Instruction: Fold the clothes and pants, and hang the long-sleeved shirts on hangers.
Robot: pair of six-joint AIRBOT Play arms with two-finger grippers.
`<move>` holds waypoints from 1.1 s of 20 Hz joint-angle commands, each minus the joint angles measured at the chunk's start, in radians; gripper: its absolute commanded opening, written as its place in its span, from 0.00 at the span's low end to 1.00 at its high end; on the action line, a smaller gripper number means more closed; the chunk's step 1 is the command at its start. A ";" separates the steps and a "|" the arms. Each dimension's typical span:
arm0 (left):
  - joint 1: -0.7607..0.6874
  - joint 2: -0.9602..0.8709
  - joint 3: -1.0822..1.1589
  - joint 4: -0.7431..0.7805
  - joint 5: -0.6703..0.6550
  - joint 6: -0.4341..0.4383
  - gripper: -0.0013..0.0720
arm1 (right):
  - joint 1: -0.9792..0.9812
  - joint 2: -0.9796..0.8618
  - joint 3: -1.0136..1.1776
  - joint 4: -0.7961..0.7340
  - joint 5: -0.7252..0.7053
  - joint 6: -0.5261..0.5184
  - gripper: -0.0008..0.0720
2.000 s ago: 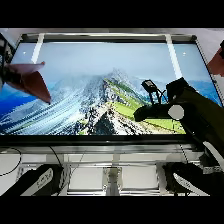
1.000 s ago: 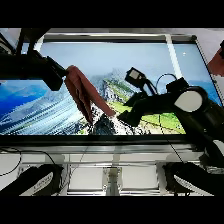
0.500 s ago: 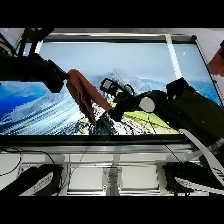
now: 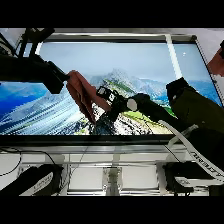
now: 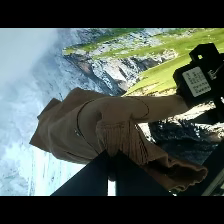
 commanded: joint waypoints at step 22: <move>0.002 0.273 0.087 0.119 -0.008 -0.580 0.05 | -0.182 0.556 0.600 0.151 1.115 0.260 0.02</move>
